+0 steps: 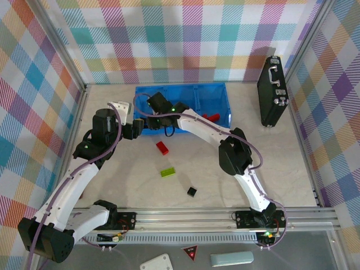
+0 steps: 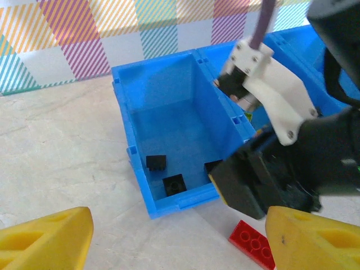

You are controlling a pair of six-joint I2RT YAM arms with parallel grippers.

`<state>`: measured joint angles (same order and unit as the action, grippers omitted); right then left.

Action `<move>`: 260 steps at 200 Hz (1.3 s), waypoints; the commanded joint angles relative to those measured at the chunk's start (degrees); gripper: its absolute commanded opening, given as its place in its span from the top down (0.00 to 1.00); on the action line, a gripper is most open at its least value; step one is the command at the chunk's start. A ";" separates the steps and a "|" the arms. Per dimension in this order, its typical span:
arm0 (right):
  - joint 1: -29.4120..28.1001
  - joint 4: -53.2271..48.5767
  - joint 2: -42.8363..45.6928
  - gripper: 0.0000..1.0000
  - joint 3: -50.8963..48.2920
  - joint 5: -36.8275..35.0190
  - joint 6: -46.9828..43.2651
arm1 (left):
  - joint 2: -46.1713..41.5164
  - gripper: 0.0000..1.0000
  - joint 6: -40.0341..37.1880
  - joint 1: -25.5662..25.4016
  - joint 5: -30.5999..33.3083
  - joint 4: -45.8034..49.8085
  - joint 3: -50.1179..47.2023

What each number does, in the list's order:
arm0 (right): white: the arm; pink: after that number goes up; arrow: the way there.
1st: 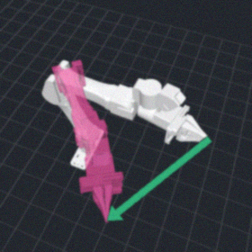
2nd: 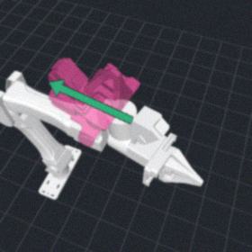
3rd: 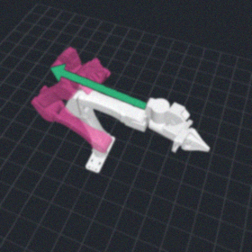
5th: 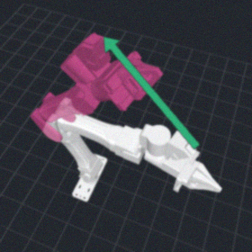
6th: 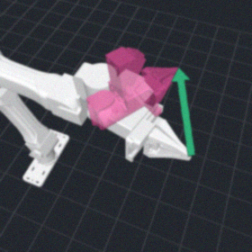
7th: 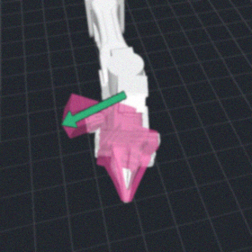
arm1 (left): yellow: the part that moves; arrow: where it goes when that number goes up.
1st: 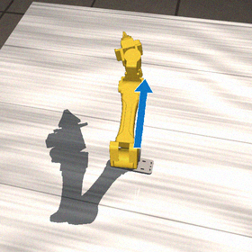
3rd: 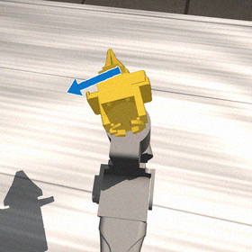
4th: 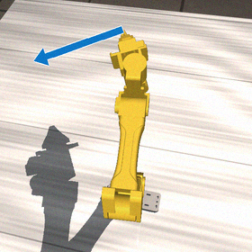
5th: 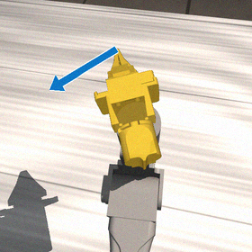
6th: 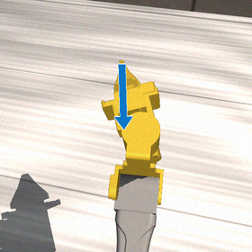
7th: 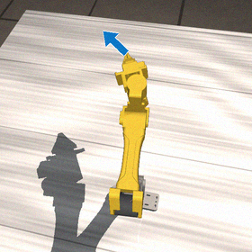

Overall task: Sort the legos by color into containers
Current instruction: Pick up the lego from the center of the table.

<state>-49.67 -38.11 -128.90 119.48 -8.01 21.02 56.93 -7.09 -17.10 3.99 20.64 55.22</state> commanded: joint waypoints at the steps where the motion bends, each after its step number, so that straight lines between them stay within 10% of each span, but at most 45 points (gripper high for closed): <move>1: -0.74 -2.84 4.60 0.61 -4.07 1.57 1.07 | -0.63 0.20 -0.55 0.40 0.91 -1.13 0.75; 260: -4.70 -3.26 0.90 0.53 -15.24 -0.11 0.58 | 0.02 0.20 -0.73 0.40 1.12 -0.80 0.87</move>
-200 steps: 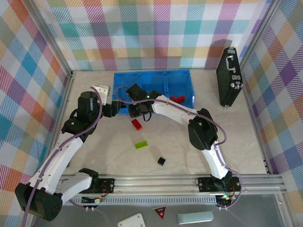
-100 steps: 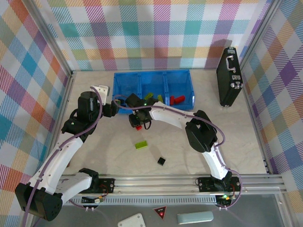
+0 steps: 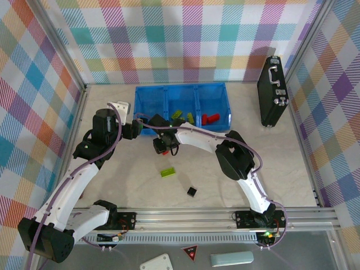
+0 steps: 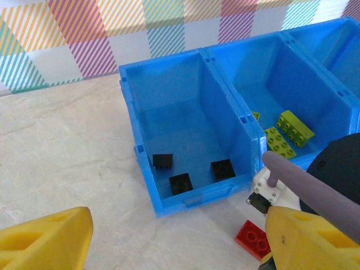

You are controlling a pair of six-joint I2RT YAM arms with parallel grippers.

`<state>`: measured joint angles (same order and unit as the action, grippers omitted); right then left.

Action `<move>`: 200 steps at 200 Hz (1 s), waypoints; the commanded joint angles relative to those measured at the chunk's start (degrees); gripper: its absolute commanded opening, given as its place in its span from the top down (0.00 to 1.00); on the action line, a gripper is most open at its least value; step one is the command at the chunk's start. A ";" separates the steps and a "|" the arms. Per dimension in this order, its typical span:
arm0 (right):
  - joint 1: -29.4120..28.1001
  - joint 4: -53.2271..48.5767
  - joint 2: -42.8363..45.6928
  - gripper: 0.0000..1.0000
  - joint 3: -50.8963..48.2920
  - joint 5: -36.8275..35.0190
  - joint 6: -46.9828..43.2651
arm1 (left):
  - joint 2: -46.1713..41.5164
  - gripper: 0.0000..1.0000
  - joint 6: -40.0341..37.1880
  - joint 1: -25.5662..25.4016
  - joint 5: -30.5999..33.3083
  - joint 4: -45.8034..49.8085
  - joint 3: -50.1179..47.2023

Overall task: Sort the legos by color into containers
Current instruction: Pick up the lego from the center of the table.

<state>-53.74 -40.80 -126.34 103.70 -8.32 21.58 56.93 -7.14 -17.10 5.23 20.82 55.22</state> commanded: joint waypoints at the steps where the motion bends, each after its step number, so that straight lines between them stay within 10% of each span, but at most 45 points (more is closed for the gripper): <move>1: -0.65 -0.59 -1.69 0.53 0.54 0.21 0.07 | 0.02 0.20 -0.69 0.40 -0.13 -1.01 0.86; 200: -0.75 -1.49 0.61 0.65 -0.76 -1.57 -0.01 | 0.82 0.20 -0.43 0.40 -0.98 -1.13 1.05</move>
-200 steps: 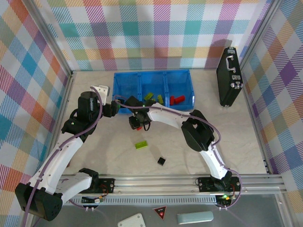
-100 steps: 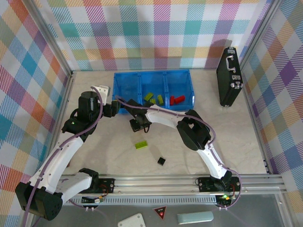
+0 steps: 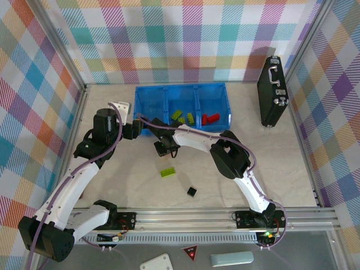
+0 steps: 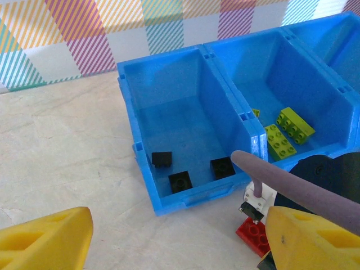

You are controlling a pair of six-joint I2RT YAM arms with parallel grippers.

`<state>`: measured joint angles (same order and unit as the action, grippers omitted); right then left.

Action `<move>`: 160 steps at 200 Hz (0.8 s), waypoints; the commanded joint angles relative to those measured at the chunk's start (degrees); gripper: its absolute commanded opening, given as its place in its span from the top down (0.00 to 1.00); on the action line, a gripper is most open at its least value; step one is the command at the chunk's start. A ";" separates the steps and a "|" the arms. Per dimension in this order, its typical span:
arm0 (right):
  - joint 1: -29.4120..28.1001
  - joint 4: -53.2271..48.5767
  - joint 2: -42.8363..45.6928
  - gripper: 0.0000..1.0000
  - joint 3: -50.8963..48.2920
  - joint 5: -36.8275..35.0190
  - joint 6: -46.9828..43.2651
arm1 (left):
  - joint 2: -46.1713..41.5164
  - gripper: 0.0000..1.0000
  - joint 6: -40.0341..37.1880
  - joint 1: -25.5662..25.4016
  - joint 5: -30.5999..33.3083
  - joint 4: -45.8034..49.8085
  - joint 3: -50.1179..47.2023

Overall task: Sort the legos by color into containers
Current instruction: Pick up the lego from the center of the table.

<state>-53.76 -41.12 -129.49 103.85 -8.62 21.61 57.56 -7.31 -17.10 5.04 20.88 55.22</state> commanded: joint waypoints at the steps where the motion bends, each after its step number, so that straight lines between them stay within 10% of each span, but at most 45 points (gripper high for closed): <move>1: -0.73 -1.11 3.78 0.65 -1.01 -1.24 -0.05 | 0.18 0.20 -0.25 0.40 -0.76 -1.20 1.04; 160: 3.82 -0.54 21.84 0.66 -22.00 -3.06 4.40 | 1.07 0.20 0.04 0.40 -1.93 -0.98 1.45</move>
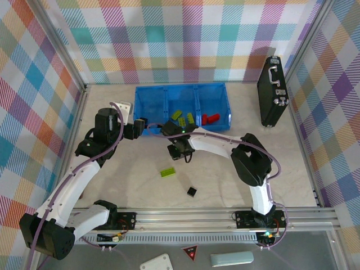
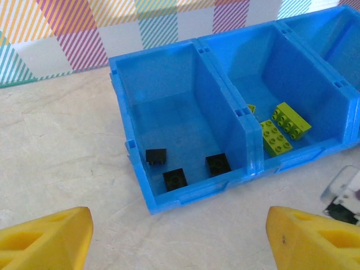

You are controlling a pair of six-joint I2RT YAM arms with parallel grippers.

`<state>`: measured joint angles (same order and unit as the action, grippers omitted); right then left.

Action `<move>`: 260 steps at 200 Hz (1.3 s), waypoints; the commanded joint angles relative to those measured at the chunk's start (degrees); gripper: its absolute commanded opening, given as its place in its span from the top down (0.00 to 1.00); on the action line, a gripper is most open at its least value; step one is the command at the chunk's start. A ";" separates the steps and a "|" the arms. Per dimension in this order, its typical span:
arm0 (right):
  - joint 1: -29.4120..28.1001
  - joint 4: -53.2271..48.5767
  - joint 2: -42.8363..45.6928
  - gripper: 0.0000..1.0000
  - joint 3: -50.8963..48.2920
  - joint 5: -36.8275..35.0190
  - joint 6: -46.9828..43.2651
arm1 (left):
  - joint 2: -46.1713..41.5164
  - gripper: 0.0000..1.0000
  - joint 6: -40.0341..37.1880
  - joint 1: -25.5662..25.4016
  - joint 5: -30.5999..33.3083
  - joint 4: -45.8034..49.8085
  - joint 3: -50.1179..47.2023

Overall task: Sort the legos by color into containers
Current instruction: Pick up the lego from the center of the table, then place the lego in the container.

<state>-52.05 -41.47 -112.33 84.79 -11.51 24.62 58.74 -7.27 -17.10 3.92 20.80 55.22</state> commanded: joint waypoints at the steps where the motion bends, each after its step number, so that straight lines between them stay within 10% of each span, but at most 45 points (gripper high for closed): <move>1: 2.21 -0.23 4.81 0.66 -3.13 -0.18 1.39 | -0.11 0.20 -0.02 0.40 -0.79 -0.92 1.46; 142: 18.62 -3.62 18.65 0.65 -10.41 3.27 -5.20 | -0.07 0.20 0.15 0.40 -1.11 -0.76 1.64; 260: 30.02 -5.46 -1.16 0.65 14.98 8.63 -13.76 | 0.27 0.20 0.15 0.40 -1.02 -0.70 1.56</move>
<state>-23.16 -44.82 -108.92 93.80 -5.02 13.67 58.78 -7.27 -17.10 3.51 20.80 55.33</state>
